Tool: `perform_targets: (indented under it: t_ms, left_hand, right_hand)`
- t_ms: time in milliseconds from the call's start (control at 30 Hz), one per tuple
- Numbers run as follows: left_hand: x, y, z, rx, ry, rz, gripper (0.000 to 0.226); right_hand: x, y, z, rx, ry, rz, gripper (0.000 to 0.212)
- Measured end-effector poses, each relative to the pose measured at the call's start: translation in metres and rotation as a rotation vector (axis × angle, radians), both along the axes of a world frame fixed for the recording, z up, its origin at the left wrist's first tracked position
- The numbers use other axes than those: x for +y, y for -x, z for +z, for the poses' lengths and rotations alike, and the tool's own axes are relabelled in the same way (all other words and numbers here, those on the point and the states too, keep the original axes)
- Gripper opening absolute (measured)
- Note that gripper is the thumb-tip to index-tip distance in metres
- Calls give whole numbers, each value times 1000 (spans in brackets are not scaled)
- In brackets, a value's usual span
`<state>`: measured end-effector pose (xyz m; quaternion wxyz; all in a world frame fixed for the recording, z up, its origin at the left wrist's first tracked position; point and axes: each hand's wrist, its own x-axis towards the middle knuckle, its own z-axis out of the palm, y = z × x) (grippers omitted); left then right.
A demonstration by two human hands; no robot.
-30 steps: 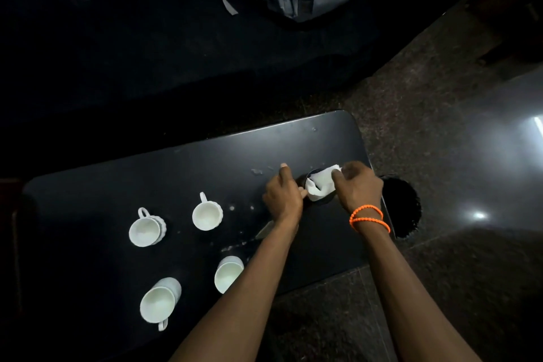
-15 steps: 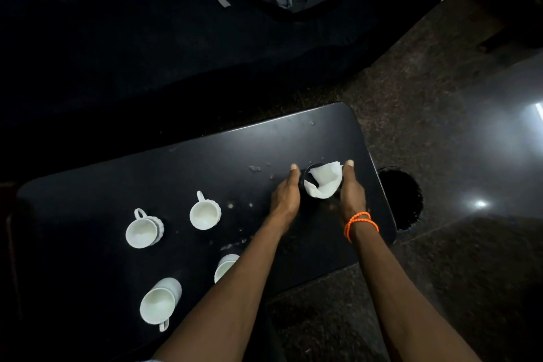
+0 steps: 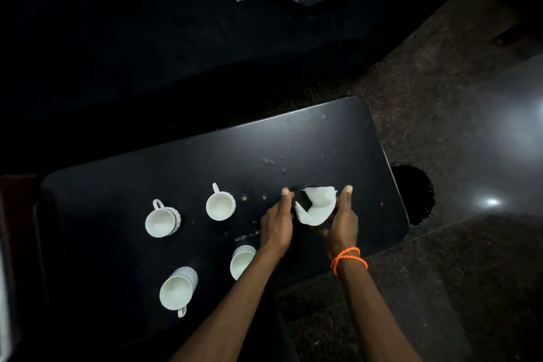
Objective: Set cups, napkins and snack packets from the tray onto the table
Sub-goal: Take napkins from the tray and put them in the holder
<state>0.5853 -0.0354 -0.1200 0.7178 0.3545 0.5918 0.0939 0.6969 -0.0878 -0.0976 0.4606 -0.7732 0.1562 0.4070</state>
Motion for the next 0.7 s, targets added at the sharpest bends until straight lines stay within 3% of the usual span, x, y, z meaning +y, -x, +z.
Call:
perform_targets:
  t_ms: [67,133,200,433,567,700]
  left_hand:
    - [-2,10,2,4,0,6,69]
    - [-5,13,4,11,-3,-12,44]
    - [-6,20,5,28,-11,-29,37]
    - [-5,36,9,50,-11,-72,52]
    - [-1,39,12,67,-9,-89,78]
    - [2,42,12,63,-14,-99,68]
  right_hand:
    - [-1,13,2,-25,30,-1,74]
    - [-1,20,2,-43,59,-8,75]
    - [-3,27,1,-38,76,-7,77]
    - [0,44,-6,-90,153,5,84]
    - [4,45,-9,-121,179,35,83]
    - [7,43,-6,-143,199,74,79]
